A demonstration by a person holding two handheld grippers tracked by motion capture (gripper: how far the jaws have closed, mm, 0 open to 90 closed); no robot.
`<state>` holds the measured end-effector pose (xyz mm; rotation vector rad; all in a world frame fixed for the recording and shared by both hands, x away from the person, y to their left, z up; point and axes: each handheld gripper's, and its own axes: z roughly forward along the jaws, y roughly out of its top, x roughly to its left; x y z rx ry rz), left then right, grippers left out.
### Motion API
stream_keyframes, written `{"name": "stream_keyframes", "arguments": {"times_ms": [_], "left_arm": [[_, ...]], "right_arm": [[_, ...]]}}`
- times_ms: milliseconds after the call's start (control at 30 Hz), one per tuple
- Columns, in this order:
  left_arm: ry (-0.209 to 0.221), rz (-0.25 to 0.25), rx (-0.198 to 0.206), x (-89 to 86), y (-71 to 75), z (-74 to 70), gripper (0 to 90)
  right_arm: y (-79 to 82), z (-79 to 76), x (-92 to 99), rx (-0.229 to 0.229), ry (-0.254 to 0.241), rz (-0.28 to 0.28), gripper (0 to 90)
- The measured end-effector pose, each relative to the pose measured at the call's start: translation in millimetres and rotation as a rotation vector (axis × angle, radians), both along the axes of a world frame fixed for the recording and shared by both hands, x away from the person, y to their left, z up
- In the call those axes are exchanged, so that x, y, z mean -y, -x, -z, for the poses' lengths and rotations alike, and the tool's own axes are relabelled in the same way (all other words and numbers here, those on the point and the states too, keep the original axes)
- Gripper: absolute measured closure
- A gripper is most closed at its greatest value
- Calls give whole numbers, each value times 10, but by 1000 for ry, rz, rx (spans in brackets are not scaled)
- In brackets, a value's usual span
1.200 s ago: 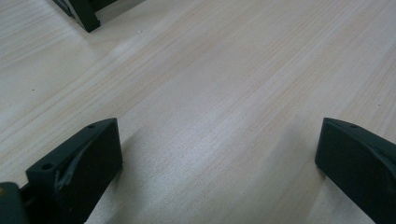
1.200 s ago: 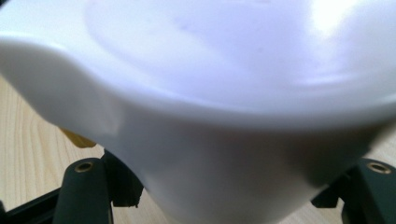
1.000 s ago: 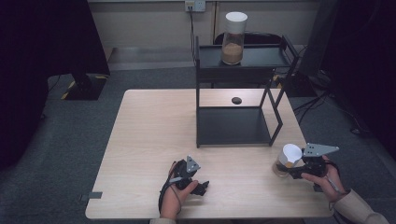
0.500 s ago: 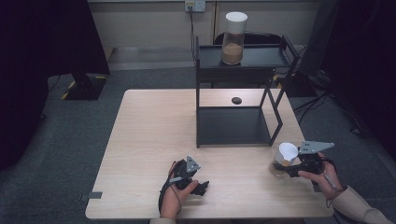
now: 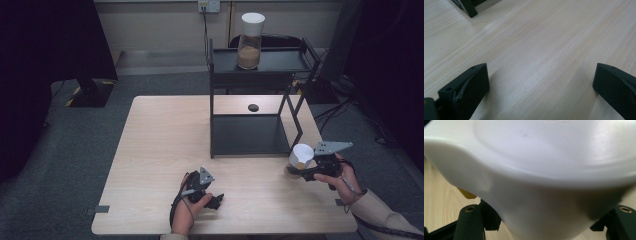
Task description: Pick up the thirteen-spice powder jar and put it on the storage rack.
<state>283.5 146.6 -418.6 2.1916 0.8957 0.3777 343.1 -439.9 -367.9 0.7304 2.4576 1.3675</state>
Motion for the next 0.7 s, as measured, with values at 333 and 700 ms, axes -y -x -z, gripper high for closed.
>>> {"name": "stream_keyframes", "arguments": {"times_ms": [333, 700], "left_arm": [[0, 0, 0, 0, 0, 0, 0], [0, 0, 0, 0, 0, 0, 0]], "right_arm": [[-71, -91, -190, -18, 12, -4, 305], [-211, -265, -323, -13, 21, 4, 305]]}}
